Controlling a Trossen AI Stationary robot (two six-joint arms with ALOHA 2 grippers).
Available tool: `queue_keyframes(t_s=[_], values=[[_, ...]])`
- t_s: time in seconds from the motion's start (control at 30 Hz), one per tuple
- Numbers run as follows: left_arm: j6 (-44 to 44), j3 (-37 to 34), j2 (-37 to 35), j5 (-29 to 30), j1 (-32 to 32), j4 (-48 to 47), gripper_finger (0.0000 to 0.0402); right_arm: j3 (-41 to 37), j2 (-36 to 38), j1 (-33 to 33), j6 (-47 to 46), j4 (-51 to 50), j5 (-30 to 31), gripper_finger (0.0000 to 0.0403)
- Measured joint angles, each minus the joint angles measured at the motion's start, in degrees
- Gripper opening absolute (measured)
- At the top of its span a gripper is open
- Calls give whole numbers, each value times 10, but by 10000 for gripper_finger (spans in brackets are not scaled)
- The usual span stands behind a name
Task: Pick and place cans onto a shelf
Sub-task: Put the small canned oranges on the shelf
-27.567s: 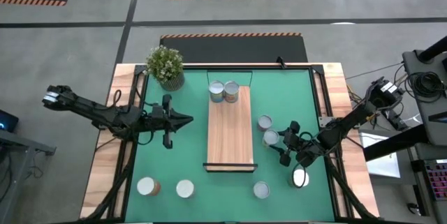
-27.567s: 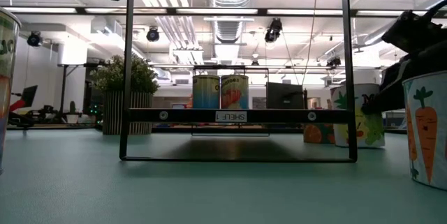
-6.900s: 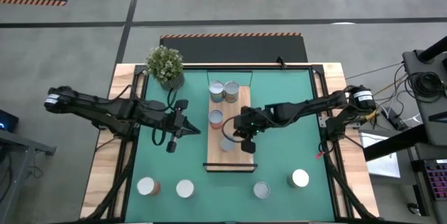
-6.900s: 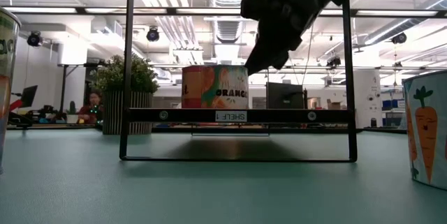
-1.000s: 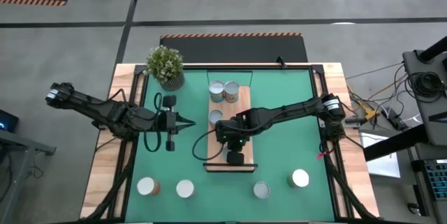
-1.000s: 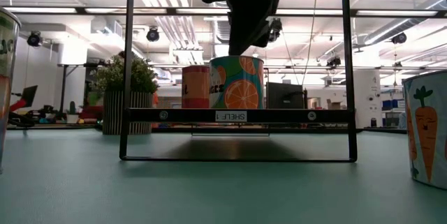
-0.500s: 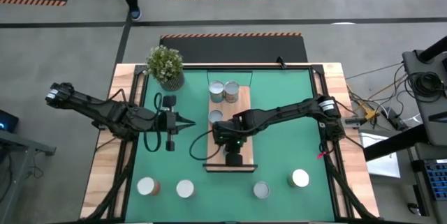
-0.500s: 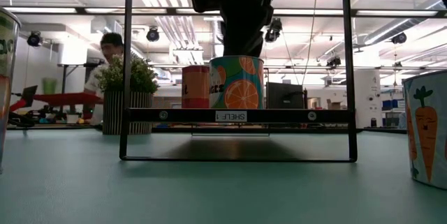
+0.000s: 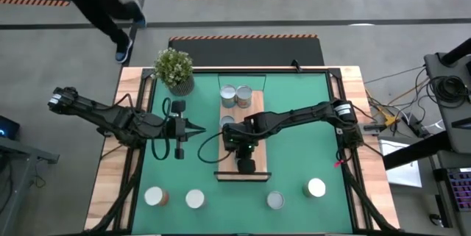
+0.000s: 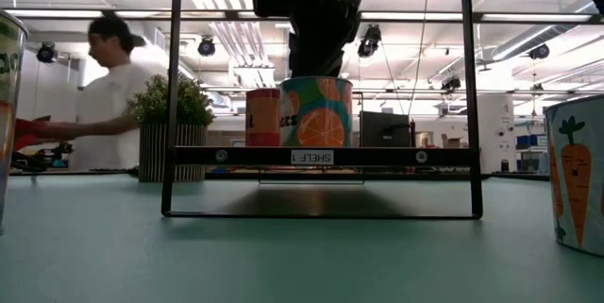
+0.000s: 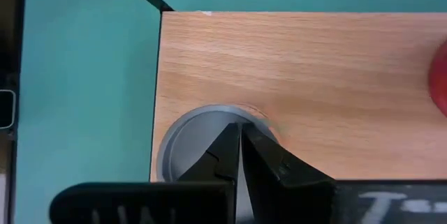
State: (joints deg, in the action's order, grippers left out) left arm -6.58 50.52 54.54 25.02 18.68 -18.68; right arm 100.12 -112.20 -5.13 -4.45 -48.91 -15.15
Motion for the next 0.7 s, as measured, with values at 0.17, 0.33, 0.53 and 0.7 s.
queue_keyframes(t_s=[0.17,0.33,0.53,0.7], values=[[0,0,0,0,0,0,0,2,14,3,21,-8,-19,9],[-3,0,0,0,0,0,0,7,47,3,89,-6,-27,9],[-5,0,0,0,0,3,0,7,67,3,353,-37,-24,9],[-9,0,0,0,0,6,0,7,62,3,585,-74,-24,9]])
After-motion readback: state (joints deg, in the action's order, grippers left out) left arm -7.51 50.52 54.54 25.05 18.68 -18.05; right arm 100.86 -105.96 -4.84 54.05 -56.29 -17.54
